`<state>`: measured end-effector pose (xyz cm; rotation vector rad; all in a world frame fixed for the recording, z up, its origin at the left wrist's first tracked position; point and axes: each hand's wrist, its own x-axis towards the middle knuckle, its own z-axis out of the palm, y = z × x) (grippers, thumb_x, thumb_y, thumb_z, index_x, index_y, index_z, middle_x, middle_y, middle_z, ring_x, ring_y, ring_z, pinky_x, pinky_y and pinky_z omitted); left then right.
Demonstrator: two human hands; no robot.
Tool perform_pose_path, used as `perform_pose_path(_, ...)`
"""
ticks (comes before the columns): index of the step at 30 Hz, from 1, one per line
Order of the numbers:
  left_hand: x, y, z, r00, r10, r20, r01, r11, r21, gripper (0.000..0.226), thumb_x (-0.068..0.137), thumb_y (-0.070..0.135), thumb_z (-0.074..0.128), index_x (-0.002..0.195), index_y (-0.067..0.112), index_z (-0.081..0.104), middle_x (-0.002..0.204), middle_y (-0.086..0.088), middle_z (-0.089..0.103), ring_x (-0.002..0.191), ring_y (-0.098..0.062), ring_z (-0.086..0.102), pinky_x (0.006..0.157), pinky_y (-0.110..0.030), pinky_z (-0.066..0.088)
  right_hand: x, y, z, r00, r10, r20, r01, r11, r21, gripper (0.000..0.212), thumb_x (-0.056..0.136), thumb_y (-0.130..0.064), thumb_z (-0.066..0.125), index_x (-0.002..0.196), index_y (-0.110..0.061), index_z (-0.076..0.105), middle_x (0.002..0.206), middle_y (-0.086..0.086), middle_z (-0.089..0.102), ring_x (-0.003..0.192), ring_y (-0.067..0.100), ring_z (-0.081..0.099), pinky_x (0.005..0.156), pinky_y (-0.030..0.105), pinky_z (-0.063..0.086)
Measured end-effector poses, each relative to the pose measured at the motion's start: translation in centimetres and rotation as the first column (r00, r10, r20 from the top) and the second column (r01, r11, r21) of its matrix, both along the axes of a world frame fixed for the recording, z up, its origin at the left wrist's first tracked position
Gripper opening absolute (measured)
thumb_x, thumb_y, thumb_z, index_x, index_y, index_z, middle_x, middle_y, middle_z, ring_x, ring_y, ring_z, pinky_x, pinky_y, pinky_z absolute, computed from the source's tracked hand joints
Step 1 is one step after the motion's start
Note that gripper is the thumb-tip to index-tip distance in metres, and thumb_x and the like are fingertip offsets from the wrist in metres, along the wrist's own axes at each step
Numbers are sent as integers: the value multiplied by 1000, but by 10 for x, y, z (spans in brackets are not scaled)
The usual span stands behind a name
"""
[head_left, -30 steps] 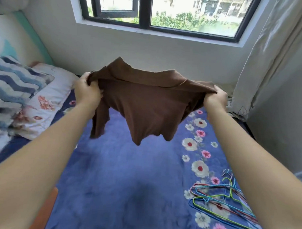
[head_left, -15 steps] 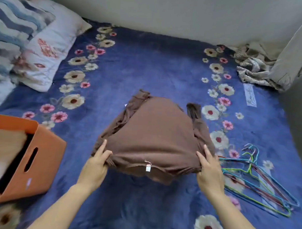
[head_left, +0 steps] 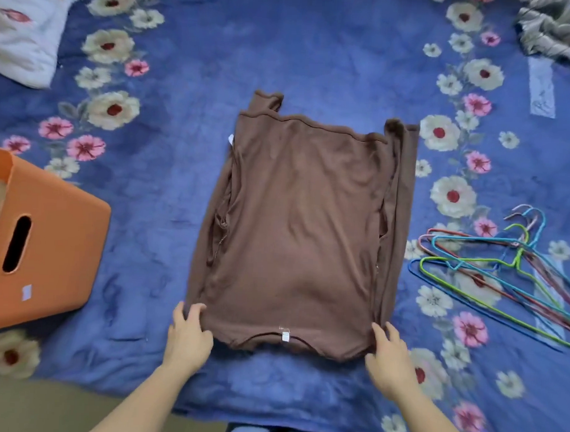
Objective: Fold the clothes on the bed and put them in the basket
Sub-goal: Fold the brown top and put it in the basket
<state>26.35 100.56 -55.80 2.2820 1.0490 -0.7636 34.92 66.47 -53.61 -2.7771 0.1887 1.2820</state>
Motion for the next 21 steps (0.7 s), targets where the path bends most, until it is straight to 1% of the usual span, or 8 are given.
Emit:
perform_pose_path(2,12,-9,-7,842,528,112,-528,849,-31,50,84,6,59,130,4,40,141,-25,34,111,-43,51,95,-44,41,1,12,-12,891,-441,103,429,895,124,55,85,-13,57,134,3,39,140,25,40,123,41,46,102,43,39)
perform_pose_path(5,19,-22,-20,324,939,-117,-920,284,-271,55,71,18,64,121,3,50,125,-16,54,105,-35,55,83,-43,49,2,33,-27,378,-925,-29,914,369,168,77,69,-30,67,127,10,36,120,23,56,109,43,58,89,48,50)
perform_pose_path(7,15,-33,-26,236,924,-303,-918,109,-381,45,63,24,66,106,11,62,111,-9,62,98,-28,58,77,-39,49,-4,46,-36,40,-986,-164,986,12,166,60,74,-27,66,124,2,48,115,15,58,103,38,59,82,44,51)
perform_pose_path(9,12,-49,-28,307,891,-335,-881,132,-455,25,74,21,69,97,12,65,105,-6,66,99,-23,60,83,-38,48,-10,59,-42,-49,-965,-259,974,-104,202,29,76,-16,67,102,-5,60,104,10,60,90,29,59,76,38,47)
perform_pose_path(11,10,-64,-28,383,881,-278,-837,203,-507,22,85,18,69,101,4,64,104,-10,70,98,-23,63,90,-38,48,-15,68,-47,-43,-932,-359,956,-143,256,15,75,-6,68,89,-8,63,100,8,64,82,23,59,72,34,47)
perform_pose_path(14,3,-74,-22,586,799,-138,-774,501,-386,37,95,28,59,104,-8,53,103,-14,64,97,-29,59,92,-36,45,-18,68,-49,-3,-892,-452,943,-152,295,23,80,-2,68,103,1,64,104,13,69,89,29,66,72,36,55)
perform_pose_path(18,-11,-72,-17,703,682,-200,-710,659,-248,44,97,35,55,114,-6,52,113,-18,59,102,-36,57,89,-39,48,-27,47,-40,313,-894,-319,947,267,180,12,94,-8,60,91,0,52,74,19,65,45,23,62,39,24,45)
perform_pose_path(21,-10,-64,-17,687,678,-263,-725,665,-181,50,84,34,66,114,-2,49,108,-21,62,95,-38,62,86,-47,54,-29,32,-37,480,-853,-204,877,466,118,22,84,-13,63,93,-1,48,81,22,65,60,31,66,53,34,50)
